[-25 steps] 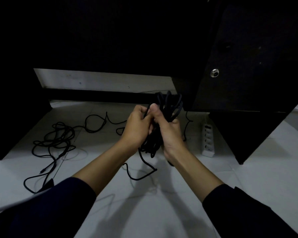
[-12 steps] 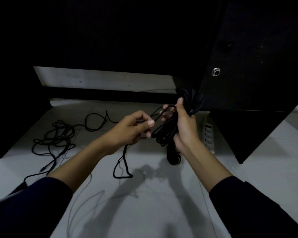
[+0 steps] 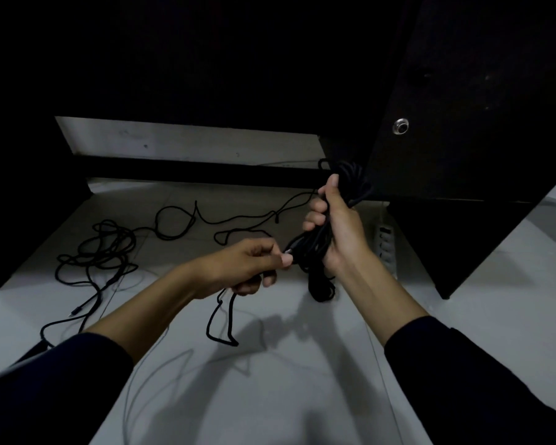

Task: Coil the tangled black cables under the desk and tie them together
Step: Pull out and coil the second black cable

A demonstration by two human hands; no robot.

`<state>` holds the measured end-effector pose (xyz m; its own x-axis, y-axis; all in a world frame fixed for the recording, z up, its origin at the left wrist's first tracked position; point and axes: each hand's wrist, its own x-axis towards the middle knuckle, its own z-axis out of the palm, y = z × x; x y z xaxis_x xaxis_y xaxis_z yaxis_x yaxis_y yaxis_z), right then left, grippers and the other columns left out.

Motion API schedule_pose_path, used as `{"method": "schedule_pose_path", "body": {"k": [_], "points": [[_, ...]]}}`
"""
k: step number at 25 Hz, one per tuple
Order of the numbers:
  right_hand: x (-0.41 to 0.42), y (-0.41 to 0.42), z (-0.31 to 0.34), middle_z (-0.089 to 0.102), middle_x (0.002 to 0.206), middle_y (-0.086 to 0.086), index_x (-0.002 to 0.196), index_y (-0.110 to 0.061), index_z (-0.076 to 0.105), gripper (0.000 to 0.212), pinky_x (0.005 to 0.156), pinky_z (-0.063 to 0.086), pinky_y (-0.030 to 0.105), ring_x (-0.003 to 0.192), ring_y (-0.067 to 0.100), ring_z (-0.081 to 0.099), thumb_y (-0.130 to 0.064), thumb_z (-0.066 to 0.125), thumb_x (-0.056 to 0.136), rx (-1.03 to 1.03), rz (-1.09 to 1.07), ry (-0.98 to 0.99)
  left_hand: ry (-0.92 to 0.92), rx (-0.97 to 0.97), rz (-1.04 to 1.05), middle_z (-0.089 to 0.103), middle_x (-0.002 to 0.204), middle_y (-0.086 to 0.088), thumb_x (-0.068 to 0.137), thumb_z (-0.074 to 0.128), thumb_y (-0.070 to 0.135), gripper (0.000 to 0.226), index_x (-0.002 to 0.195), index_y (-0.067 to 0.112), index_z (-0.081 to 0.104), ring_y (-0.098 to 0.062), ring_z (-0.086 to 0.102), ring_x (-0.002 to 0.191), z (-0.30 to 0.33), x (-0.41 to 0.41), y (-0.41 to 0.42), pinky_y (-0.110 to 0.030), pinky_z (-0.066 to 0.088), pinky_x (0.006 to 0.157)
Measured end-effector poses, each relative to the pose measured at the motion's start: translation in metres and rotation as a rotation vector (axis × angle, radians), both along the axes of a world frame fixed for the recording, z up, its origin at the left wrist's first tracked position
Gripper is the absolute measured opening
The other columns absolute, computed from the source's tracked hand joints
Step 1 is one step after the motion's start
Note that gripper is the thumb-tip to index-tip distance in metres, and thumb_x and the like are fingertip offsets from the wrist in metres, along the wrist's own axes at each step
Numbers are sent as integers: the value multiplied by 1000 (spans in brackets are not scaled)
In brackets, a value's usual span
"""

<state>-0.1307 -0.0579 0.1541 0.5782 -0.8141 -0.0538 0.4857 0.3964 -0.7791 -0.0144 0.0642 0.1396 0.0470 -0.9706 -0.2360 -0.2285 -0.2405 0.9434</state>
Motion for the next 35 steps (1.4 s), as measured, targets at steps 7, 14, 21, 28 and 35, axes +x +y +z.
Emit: {"method": "schedule_pose_path", "body": {"k": [7,14,21,28,35], "points": [[-13,-14,8,35,45,-8,79,-17,49,29,32,24,16,31,2,30,-40,54,95,-21,176,20,-10,201,-84,47,69,1,91,58,37,31,102,9,61,-13,51,63,-17,25,20,-28,47,66],[-21,-5,14,35,48,-6,78,-18,52,26,35,22,17,34,5,30,-38,60,92,-307,271,445,-215,-41,-16,56,62,20,94,56,12,20,107,11,71,3,51,54,14,30,14,-7,38,54],[-7,14,7,50,55,-1,79,-20,59,19,44,39,21,45,10,46,-32,60,94,-465,186,535,-307,-240,84,62,83,0,74,80,12,37,95,17,50,-6,60,76,35,15,-8,-18,50,68],[2,19,3,72,97,-3,112,-14,68,22,68,53,14,84,3,67,-20,53,97,-626,108,562,-238,-232,140,61,71,2,69,83,5,45,93,6,44,-3,60,62,37,7,-14,-17,49,61],[6,25,4,67,87,-1,116,-14,64,24,45,50,22,61,7,65,-22,50,98,-658,139,613,-203,-279,184,54,76,-2,71,80,4,40,102,2,55,5,59,59,34,9,-14,-9,44,54]]}}
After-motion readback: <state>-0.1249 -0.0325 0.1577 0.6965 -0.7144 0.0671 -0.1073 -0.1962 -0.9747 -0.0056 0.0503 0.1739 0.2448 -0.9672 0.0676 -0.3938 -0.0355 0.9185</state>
